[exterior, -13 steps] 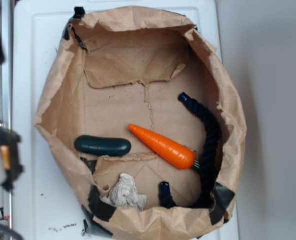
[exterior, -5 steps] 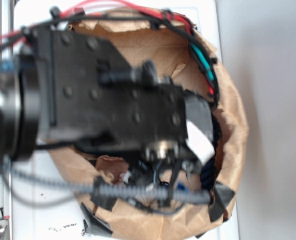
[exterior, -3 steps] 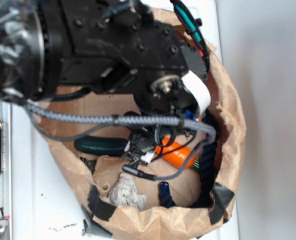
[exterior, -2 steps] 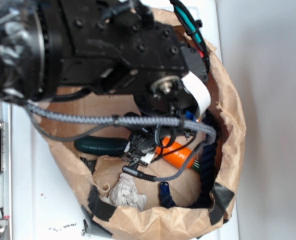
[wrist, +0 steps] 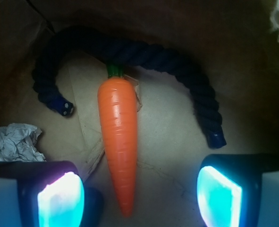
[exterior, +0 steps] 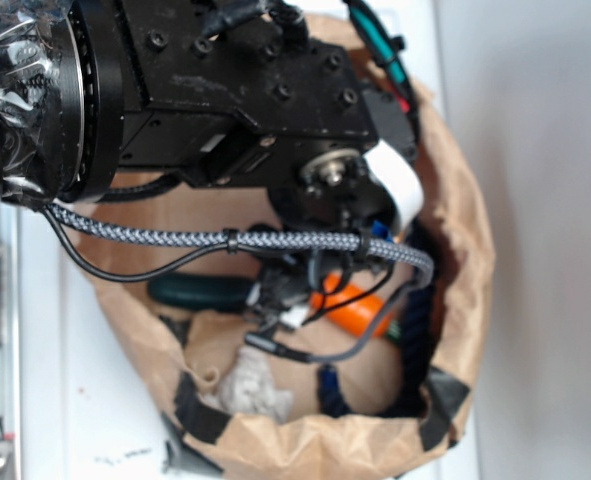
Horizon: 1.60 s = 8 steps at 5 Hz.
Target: Grab the carrot.
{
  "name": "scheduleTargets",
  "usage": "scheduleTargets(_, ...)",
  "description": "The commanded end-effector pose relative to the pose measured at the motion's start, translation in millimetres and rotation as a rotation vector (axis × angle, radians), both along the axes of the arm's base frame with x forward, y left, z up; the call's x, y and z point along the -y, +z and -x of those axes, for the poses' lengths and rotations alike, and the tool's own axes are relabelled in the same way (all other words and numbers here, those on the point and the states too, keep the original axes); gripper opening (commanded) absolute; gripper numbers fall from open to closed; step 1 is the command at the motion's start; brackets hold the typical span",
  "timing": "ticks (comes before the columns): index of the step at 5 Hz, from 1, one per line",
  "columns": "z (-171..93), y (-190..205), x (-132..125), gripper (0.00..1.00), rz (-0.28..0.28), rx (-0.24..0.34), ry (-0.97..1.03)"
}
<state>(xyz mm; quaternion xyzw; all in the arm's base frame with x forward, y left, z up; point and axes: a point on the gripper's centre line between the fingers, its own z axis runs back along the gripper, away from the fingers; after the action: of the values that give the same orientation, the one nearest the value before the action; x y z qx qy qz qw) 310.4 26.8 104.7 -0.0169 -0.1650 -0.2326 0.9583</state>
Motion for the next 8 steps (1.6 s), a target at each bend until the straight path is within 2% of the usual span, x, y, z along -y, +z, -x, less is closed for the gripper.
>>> scheduleTargets(1,6.2,-1.2,9.6,1.00,-0.039,0.119,0.009)
scheduleTargets(2,4.0,-17.8,20.1,1.00,-0.079,0.125,-0.011)
scheduleTargets(4,-21.8,-36.2,21.2,1.00,-0.105,0.104,0.003)
scheduleTargets(5,-37.4,-36.0,21.2,1.00,-0.086,0.076,0.012)
scheduleTargets(6,-32.3,-37.2,24.1,1.00,-0.094,0.093,-0.013)
scheduleTargets(8,-17.6,-49.7,29.0,1.00,-0.130,0.083,-0.051)
